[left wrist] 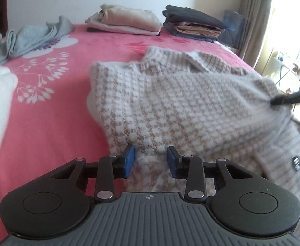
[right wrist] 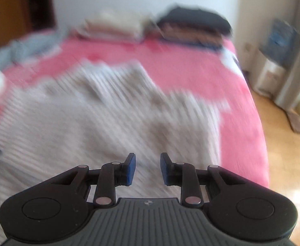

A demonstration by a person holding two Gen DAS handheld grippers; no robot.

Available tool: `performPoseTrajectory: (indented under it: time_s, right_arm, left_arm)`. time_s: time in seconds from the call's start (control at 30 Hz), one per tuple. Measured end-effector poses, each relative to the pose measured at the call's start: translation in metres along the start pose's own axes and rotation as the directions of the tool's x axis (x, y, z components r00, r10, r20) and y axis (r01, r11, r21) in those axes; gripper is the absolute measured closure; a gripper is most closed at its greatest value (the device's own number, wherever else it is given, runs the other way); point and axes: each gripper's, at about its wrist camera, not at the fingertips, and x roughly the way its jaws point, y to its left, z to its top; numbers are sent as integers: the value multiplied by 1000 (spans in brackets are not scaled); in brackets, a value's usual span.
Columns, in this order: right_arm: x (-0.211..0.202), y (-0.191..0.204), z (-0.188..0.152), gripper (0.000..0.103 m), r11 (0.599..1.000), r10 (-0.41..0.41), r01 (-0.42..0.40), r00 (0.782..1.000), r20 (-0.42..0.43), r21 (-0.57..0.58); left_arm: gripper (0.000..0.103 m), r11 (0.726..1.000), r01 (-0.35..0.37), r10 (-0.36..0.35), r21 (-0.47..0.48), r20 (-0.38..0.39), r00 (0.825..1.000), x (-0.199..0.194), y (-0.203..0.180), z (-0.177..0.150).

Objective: Fold clothes

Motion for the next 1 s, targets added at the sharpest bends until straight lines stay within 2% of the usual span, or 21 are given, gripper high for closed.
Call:
performPoseTrajectory:
  time_s: [0.07, 0.13, 0.23, 0.3, 0.33, 0.43, 0.47, 0.5, 0.63, 0.67, 0.8, 0.93, 1.0]
  right_arm:
    - [8, -10, -20, 76, 1000, 17, -16, 997, 71, -21]
    - [0, -12, -16, 76, 1000, 24, -25, 997, 75, 3]
    - [-20, -17, -3, 76, 998, 61, -63, 989, 131, 7]
    - [-20, -22, 4, 76, 999, 40, -40, 982, 183, -4]
    - [-18, -26, 7, 76, 1000, 26, -26, 979, 201, -2]
    - [19, -44, 5, 76, 996, -43, 29, 985, 166, 82]
    - [26, -49, 1, 75, 994, -38, 19, 983, 179, 105]
    - [23, -50, 1, 67, 992, -43, 21, 982, 182, 121]
    - [10, -55, 3, 69, 983, -64, 28, 978, 196, 179]
    - [3, -56, 4, 70, 981, -52, 9, 974, 219, 195]
    - [-8, -51, 7, 74, 981, 28, -83, 955, 297, 175]
    - [26, -51, 0, 76, 976, 51, -98, 971, 232, 194]
    - [29, -53, -6, 76, 970, 56, -117, 961, 270, 215]
  left_arm:
    - [67, 1000, 0, 0, 14, -14, 1000, -1, 0, 4]
    - [68, 1000, 4, -3, 20, -41, 999, -6, 1, 14]
    - [68, 997, -14, 15, 80, -5, 1000, -13, -2, 29]
    - [67, 992, -29, 26, 122, 24, 999, -17, -4, 40]
    - [66, 994, -45, 44, 97, 13, 999, -8, -3, 42]
    - [64, 994, -104, 103, -17, -51, 993, 29, 3, 47]
    - [63, 992, -120, 119, -29, -44, 992, 36, 4, 44]
    - [63, 990, -135, 134, -34, -28, 991, 40, 3, 40]
    - [64, 991, -134, 134, -3, 49, 990, 26, 1, 48]
    - [64, 992, -126, 125, 4, 78, 989, 22, 3, 52]
    - [64, 990, -137, 138, -23, 52, 989, 54, 17, 74]
    - [61, 988, -131, 132, -87, 3, 991, 82, 35, 84]
    - [62, 985, -146, 146, -90, -13, 989, 77, 31, 91]
